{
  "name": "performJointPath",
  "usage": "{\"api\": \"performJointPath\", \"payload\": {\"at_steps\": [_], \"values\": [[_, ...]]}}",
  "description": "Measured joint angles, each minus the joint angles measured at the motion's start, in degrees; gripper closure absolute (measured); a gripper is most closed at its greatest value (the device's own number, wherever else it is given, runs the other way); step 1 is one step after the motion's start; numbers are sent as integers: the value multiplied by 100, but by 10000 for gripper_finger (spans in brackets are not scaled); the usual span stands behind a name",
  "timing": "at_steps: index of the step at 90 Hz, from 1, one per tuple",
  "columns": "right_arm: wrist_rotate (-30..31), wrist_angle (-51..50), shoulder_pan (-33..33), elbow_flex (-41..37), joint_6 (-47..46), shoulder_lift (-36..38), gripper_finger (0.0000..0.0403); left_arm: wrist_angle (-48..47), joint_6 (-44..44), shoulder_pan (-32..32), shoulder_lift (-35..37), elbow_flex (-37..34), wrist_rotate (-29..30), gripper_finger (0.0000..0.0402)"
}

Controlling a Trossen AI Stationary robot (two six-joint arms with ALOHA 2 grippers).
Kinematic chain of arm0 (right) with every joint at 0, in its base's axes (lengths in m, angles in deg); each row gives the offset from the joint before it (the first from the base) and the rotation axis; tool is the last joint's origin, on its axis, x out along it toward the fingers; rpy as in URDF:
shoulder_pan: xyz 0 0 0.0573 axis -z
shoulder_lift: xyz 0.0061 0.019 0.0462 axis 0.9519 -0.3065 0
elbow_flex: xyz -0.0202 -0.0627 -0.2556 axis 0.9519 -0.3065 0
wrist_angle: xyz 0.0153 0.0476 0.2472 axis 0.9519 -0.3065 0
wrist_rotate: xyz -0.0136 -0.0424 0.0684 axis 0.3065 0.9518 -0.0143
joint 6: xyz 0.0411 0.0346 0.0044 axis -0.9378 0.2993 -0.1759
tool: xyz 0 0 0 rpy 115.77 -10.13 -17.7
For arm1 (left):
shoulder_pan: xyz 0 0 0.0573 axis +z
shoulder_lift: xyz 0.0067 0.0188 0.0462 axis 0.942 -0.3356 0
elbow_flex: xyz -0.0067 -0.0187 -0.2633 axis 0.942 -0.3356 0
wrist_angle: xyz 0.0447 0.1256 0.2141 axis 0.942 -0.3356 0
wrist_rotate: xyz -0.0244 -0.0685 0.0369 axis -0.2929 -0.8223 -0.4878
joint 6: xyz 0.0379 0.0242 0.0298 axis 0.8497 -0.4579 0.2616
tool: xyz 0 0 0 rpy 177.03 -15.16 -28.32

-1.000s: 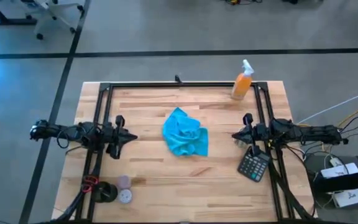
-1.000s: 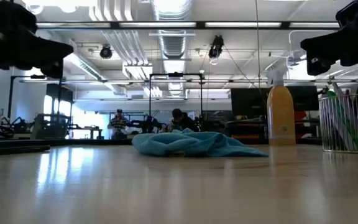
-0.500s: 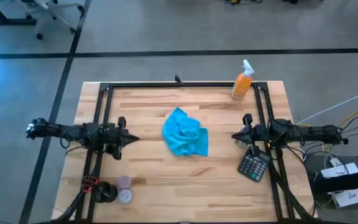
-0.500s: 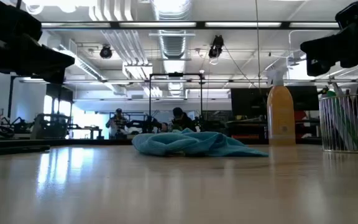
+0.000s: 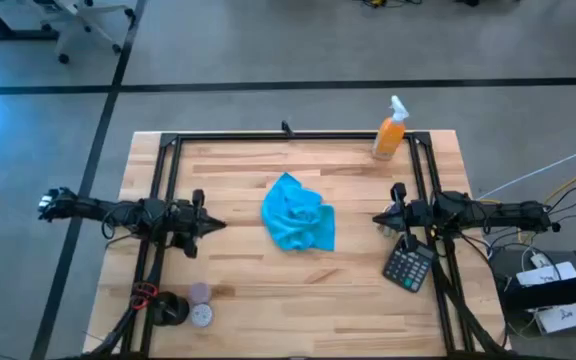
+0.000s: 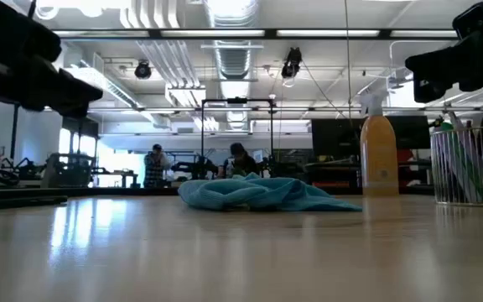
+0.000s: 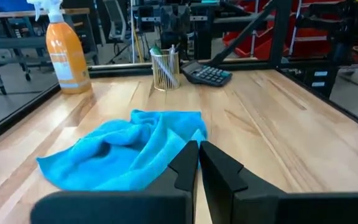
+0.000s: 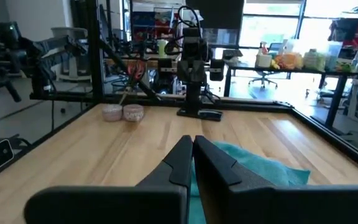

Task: Apply microfiber cloth
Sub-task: Return to Home Position

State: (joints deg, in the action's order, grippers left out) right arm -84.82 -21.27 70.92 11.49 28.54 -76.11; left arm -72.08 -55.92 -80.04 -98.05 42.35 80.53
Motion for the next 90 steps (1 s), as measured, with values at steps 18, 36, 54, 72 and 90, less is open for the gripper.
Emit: {"api": "performJointPath", "payload": {"at_steps": [18, 36, 54, 72, 90], "values": [[2, 0, 0, 0, 0, 0, 403, 0, 0, 0, -134, 2, 0, 397], [2, 0, 0, 0, 0, 0, 403, 1, -2, 0, -249, 4, 0, 399], [2, 0, 0, 0, 0, 0, 403, 3, -2, 0, -336, 4, 0, 396], [2, 0, 0, 0, 0, 0, 403, 11, -2, 0, -406, 4, 0, 397], [2, 0, 0, 0, 0, 0, 403, 17, 0, 0, -460, 6, 0, 396]]}}
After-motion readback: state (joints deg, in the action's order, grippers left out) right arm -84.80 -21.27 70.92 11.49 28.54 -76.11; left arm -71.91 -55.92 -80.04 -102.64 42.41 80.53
